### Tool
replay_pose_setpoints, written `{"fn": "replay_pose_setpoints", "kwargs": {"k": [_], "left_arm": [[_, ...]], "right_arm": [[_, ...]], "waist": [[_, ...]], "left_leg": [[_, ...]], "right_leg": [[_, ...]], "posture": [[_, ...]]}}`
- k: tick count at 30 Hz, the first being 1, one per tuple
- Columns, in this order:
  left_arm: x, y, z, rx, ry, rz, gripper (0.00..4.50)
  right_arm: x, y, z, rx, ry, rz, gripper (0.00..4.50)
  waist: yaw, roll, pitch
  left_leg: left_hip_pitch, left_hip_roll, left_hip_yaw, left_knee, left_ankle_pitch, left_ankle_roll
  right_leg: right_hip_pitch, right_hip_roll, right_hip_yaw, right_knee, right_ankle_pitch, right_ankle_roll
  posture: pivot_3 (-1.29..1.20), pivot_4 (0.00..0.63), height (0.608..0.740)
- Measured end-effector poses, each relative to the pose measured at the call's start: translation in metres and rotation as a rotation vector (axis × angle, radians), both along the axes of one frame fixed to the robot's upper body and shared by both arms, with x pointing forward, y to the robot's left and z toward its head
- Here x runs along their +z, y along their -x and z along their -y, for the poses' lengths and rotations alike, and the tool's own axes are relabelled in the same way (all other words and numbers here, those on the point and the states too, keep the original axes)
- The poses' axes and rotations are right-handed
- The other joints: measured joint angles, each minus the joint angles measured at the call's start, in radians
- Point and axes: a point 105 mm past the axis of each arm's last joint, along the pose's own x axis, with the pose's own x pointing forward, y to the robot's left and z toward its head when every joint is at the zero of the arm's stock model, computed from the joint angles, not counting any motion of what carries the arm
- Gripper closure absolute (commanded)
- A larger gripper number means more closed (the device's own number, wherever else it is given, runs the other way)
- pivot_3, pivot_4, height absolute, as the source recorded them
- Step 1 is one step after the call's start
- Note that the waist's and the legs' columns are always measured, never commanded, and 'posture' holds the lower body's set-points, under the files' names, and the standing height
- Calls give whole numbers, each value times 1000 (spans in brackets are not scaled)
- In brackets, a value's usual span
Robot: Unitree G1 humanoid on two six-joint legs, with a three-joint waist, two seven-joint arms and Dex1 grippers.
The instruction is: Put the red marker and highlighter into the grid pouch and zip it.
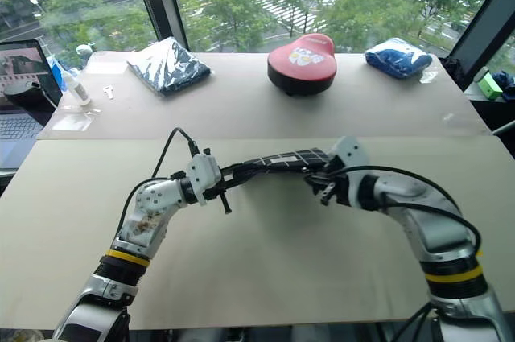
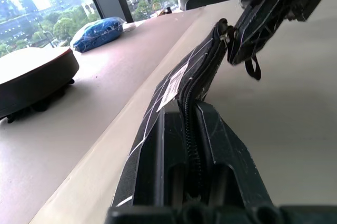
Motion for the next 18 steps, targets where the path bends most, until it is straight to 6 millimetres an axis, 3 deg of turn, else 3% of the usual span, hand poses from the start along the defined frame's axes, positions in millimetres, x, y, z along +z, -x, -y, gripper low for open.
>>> {"fn": "replay_pose_setpoints", "kwargs": {"k": [2,7,10,13,18], "left_arm": [[0,0,0,-2,-2,0,4500],[0,1,2,-10,0,0,4500],[0,1,1,-5,0,0,4500],[0,-1,-3,8,2,-2,4500],[-1,-1,-3,-3,5,-8,4500]], "right_arm": [[-1,4,21,-33,25,-18,4446],[-1,11,23,-8,15,-23,4446],[0,9,21,-19,7,-4,3620],[4,6,17,-42,-60,9,2508],[4,21,5,27,-133,-65,825]], "waist": [[0,0,0],[-2,0,0],[-1,0,0],[0,0,0],[6,0,0]], "left_leg": [[0,0,0,0,0,0],[0,1,0,0,-1,2],[0,1,0,0,-1,1],[0,1,0,0,-1,1],[0,1,0,0,-1,1]], "right_leg": [[0,0,0,0,0,0],[0,0,1,0,0,0],[0,0,1,0,0,0],[0,-1,2,0,0,0],[0,-1,1,-1,0,0]], "posture": [[0,150,740],[0,150,740],[0,150,740],[0,150,740],[0,150,740]]}}
